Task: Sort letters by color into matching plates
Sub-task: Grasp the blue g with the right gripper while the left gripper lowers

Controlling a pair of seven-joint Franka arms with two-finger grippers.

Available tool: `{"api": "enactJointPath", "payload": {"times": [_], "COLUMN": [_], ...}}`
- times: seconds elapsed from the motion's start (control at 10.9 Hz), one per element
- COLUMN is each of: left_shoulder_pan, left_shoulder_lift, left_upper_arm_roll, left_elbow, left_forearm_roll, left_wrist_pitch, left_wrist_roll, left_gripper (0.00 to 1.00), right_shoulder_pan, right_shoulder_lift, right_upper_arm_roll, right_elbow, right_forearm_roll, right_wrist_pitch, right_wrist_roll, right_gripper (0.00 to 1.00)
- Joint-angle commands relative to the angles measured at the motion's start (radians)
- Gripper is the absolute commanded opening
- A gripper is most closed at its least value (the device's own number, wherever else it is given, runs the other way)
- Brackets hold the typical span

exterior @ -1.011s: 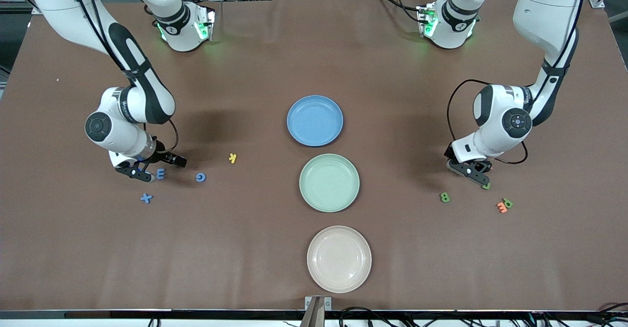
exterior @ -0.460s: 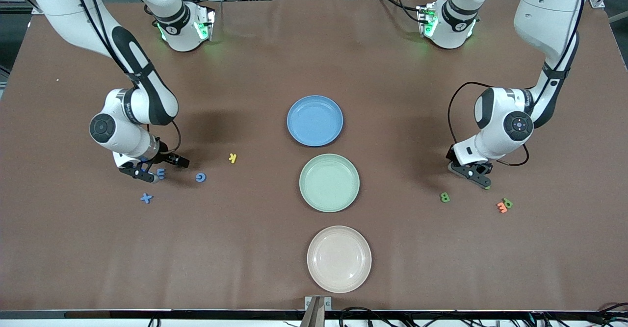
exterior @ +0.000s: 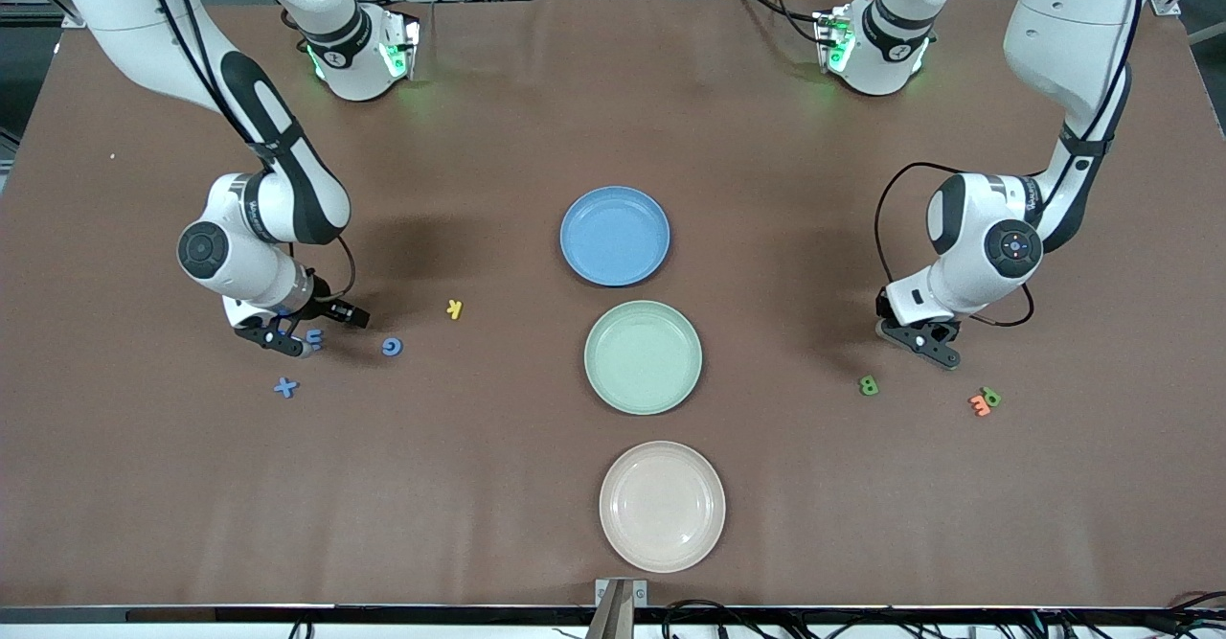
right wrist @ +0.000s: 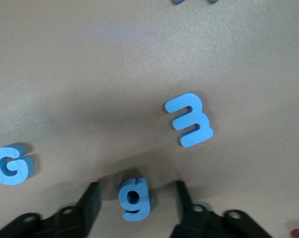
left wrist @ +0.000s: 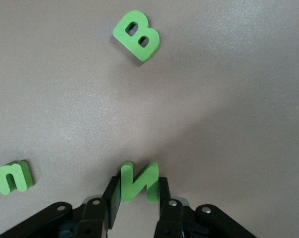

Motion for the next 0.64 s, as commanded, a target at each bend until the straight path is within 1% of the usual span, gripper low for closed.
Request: {"api": "enactJointPath", "payload": {"times": [0.0, 0.09, 0.18, 0.28, 0.37, 0.55], "left_shoulder_pan": [0.009, 0.009, 0.009, 0.007, 0.007, -0.011], "left_shoulder_lift": [0.017, 0.019, 0.017, 0.017, 0.015, 0.008], "left_upper_arm_roll": [-0.005, -0.005, -0.005, -0.005, -0.005, -0.005], "left_elbow": [0.013, 0.013, 0.014, 0.017, 0.021, 0.039], "left_forearm_roll": [0.012, 0.012, 0.012, 0.012, 0.012, 0.008], "left_wrist_pitch": [0.012, 0.017, 0.017, 0.017, 0.017, 0.016], "left_wrist_roll": [0.009, 0.009, 0.009, 0.009, 0.006, -0.021], "left_gripper": [0.38, 0.38, 0.29, 0.10, 0.00, 0.00], "right_shoulder_pan": [0.007, 0.007, 0.007, 0.007, 0.008, 0.008], "right_shoulder_lift": [0.003, 0.002, 0.003, 0.003, 0.003, 0.007], "right_upper_arm_roll": [0.000, 0.000, 0.000, 0.000, 0.000, 0.000], "right_elbow": [-0.022, -0.024, -0.024, -0.024, -0.024, -0.025], "right_forearm_roll": [0.015, 0.015, 0.015, 0.015, 0.015, 0.015], "right_wrist_pitch": [0.035, 0.038, 0.038, 0.038, 0.038, 0.038], "right_wrist_roll": [0.010, 0.010, 0.010, 0.010, 0.010, 0.010], "right_gripper": [0.52, 0.43, 0.34, 0.31, 0.31, 0.28]}}
